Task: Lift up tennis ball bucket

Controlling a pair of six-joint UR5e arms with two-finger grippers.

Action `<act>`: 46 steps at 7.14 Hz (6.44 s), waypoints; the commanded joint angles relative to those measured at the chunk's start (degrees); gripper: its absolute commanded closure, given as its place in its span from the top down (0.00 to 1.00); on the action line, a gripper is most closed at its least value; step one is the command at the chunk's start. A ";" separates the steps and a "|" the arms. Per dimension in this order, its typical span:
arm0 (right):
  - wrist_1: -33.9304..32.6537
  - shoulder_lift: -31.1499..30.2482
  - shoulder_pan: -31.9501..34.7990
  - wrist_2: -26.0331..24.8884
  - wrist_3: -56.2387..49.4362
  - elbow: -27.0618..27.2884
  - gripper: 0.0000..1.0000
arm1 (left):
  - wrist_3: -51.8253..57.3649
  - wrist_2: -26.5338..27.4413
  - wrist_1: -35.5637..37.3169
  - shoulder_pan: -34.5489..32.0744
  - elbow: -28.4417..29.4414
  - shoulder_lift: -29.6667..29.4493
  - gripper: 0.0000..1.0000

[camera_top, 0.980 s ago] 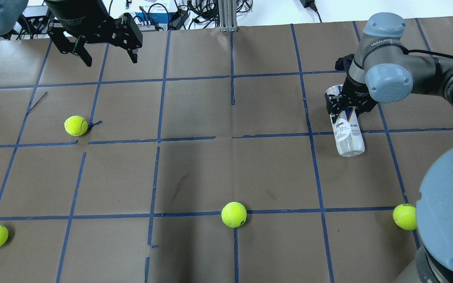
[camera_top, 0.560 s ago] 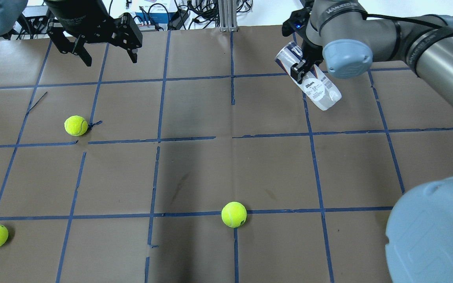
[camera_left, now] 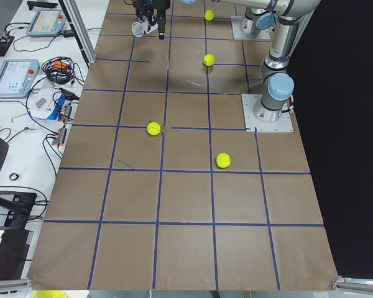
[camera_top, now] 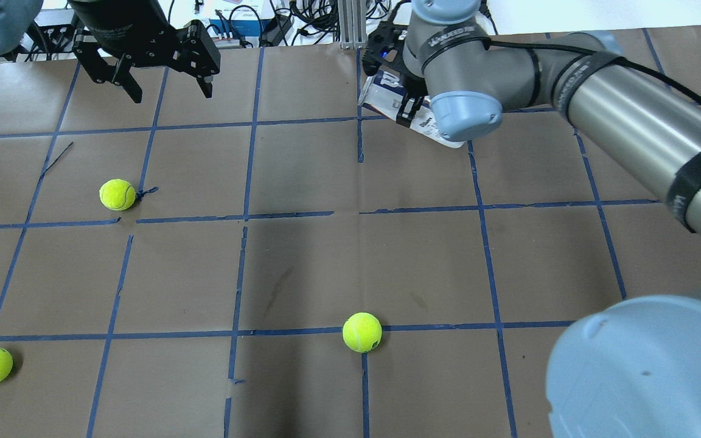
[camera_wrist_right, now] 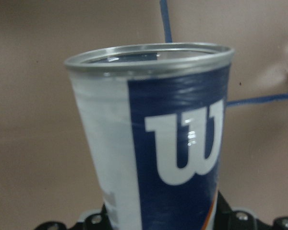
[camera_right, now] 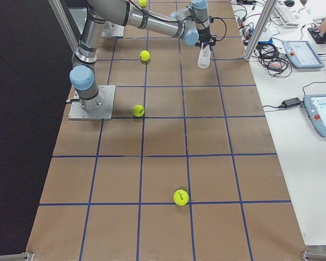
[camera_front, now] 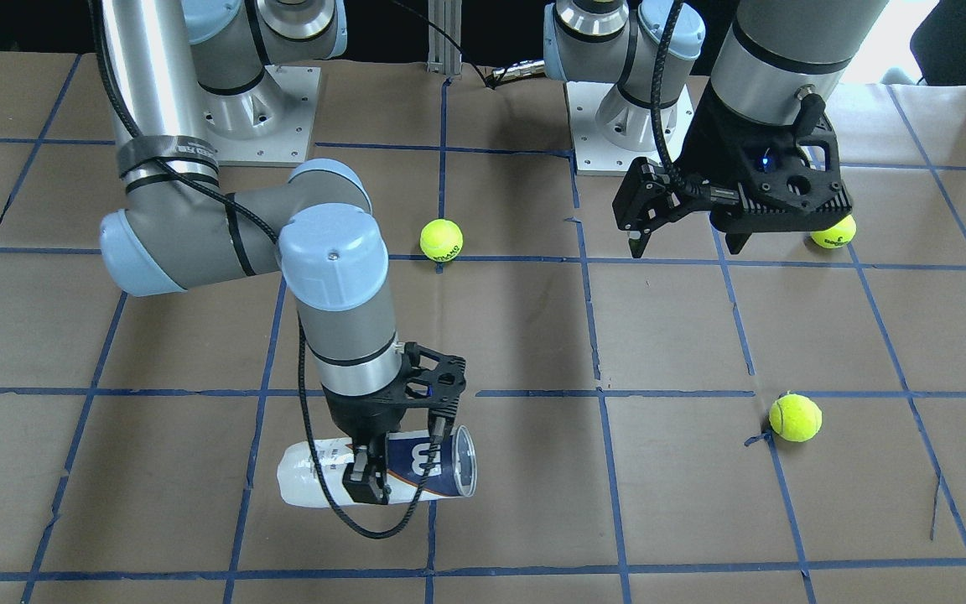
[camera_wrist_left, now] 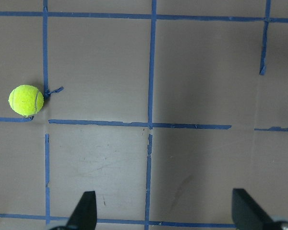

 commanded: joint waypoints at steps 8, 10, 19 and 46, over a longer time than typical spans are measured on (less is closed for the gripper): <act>0.00 7.46 3.27 -2.46 -4.47 -0.50 1.00 | -0.01 -7.25 1.49 1.10 -1.46 -1.46 1.00; 0.17 6.32 3.09 -2.38 -4.55 -1.11 1.00 | 0.00 -11.80 2.55 5.30 -2.62 -4.35 1.00; 28.39 -15.03 -15.08 1.49 46.63 -3.04 1.00 | -0.70 -43.31 20.59 3.67 -3.41 -28.50 1.00; 39.72 -20.06 -14.40 1.84 75.51 -1.03 1.00 | -0.62 2.31 19.25 -10.58 7.49 -24.50 0.93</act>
